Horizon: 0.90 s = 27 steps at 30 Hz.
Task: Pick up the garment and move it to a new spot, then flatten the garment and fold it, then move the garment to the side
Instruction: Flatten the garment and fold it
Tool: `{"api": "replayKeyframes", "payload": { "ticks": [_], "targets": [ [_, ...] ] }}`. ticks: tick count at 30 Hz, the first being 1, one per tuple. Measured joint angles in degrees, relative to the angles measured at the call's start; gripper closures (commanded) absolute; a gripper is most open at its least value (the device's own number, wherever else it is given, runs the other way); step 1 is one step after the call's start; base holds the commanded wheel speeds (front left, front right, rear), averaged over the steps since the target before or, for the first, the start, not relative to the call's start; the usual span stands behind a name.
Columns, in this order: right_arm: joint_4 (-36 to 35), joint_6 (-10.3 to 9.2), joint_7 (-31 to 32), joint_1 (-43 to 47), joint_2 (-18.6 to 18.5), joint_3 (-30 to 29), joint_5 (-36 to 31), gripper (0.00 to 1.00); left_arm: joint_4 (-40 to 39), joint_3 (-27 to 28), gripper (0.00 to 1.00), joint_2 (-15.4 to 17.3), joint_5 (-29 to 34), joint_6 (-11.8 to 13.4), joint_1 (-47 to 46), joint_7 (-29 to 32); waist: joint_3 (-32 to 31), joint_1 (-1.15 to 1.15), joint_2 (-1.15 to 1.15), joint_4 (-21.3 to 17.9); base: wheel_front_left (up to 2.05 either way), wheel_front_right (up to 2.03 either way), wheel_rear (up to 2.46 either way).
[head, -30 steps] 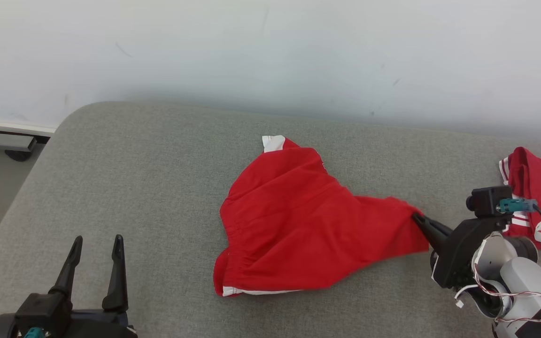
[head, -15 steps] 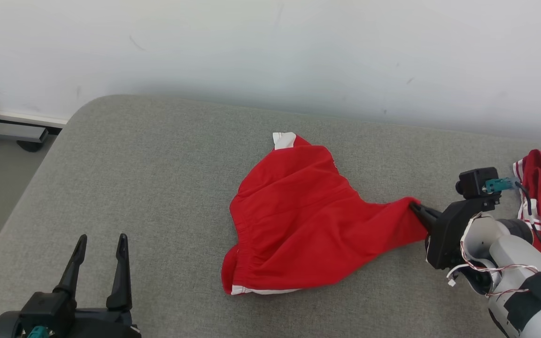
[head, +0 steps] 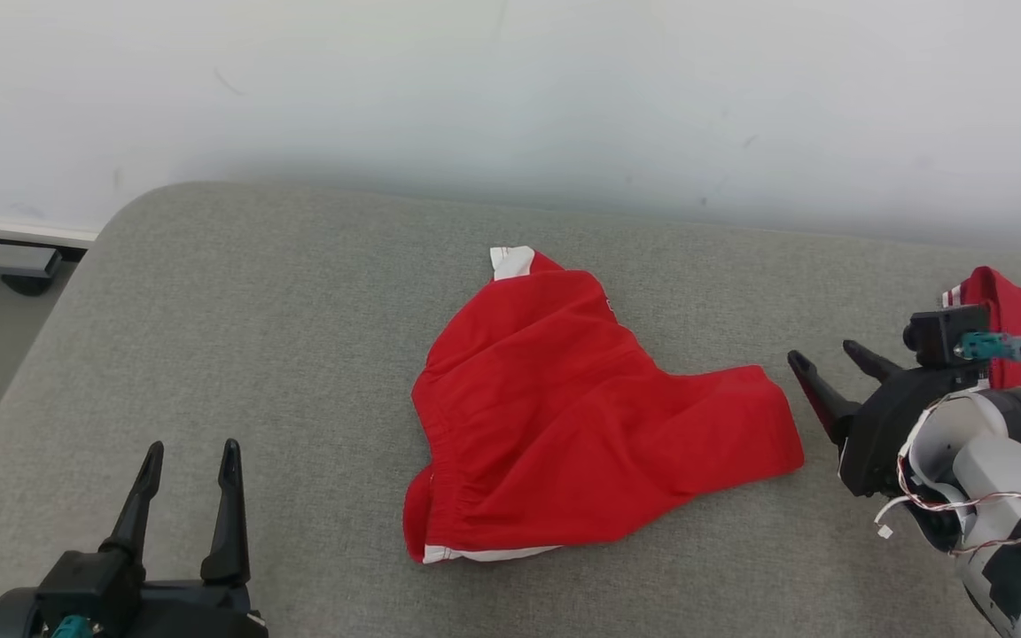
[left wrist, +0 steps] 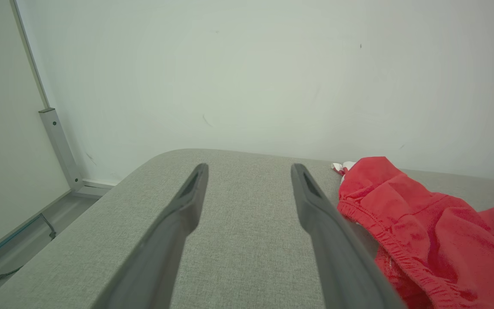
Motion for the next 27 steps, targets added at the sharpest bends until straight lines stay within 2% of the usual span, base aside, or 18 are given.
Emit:
{"api": "replayKeyframes", "payload": {
  "ticks": [7, 15, 21, 27],
  "targets": [
    [-8.6, 0.0, -1.0, 4.3, -3.5, 2.9, 0.4, 0.0, -0.3, 0.3, 0.0, -0.5, 0.9, -0.3, 0.0, 0.0, 0.2, 0.0, 0.0, -1.4, 0.0, 0.0, 0.0],
    [-20.0, 0.0, 6.5, 9.1, -7.2, 5.6, -1.5, 0.0, -0.4, 0.5, 0.0, -0.9, 1.4, -0.6, 0.3, 0.0, 0.1, 0.0, 0.0, -1.8, 0.0, 0.0, 0.0],
    [-25.9, 0.0, 11.7, 10.9, -7.4, 6.9, -6.0, 0.0, -0.4, 0.4, 0.0, -1.2, 1.6, -1.0, 0.2, 0.0, 0.4, 0.0, 0.0, -1.4, 0.0, 0.0, 0.0],
    [-26.4, 0.01, 14.9, 10.5, -6.5, 8.4, -10.8, 0.0, -0.3, 0.2, 0.0, -1.6, 1.7, -1.5, 0.0, 0.0, 1.0, 0.0, 0.0, -0.4, 0.0, 0.0, 0.0]
  ]
}}
